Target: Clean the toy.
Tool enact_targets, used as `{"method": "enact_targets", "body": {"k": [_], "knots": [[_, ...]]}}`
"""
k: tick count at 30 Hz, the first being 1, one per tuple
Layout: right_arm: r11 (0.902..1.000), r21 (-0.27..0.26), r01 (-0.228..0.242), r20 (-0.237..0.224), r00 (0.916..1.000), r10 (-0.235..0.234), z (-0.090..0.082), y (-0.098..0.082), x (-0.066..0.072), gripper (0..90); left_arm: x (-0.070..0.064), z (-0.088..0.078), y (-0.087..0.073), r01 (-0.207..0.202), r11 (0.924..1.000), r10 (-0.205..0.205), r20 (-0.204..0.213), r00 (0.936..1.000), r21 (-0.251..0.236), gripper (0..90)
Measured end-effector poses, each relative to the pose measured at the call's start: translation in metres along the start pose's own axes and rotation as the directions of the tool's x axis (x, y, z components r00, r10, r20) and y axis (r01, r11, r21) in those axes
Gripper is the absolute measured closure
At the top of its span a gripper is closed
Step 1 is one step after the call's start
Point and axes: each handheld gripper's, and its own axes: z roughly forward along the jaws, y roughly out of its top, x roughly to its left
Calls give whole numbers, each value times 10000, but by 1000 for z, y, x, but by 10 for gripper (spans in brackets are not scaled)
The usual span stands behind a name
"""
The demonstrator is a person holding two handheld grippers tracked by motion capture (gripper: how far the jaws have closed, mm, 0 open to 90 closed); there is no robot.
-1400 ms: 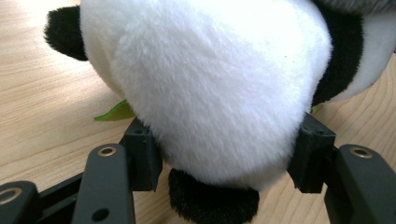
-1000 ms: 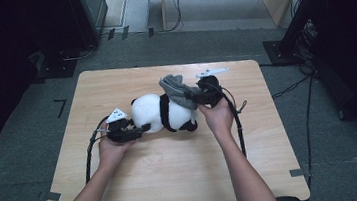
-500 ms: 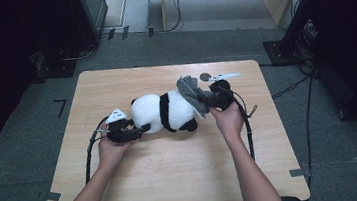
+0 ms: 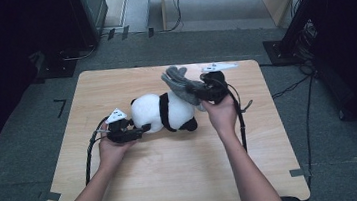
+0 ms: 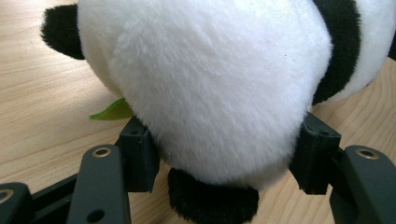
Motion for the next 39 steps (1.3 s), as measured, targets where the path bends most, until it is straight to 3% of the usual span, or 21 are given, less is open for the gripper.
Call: {"method": "enact_targets", "body": {"k": [4,10,14,17,21,26,29,39], "knots": [[9991,52,427,-641,9970,-423,22,10,31,778,0,0,0,-8,10000,8,-9,10000,18,360],[9979,413,504,-1566,9867,-433,64,4,68,778,-1,-1,1,-9,10000,9,-33,10000,9,356],[9956,788,504,-2126,9766,-326,87,-7,85,778,-1,-1,1,8,10000,-8,7,10000,21,354],[9900,1214,714,-2095,9768,-447,97,-16,88,778,0,-1,1,66,9999,-66,7,10000,101,354],[9822,1420,1227,-1717,9803,-977,98,-25,81,777,1,0,1,-29,9998,29,-22,10000,187,358],[9737,1654,1567,-1006,9848,-1414,81,-26,63,777,2,-1,2,178,9994,-179,20,9998,300,377],[9804,1636,1094,-835,9918,-968,65,-29,44,777,2,0,2,193,9994,-195,45,9998,286,383],[9959,886,175,61,9998,-181,17,-37,-3,776,2,1,2,222,9994,-224,87,9997,273,385]]}}
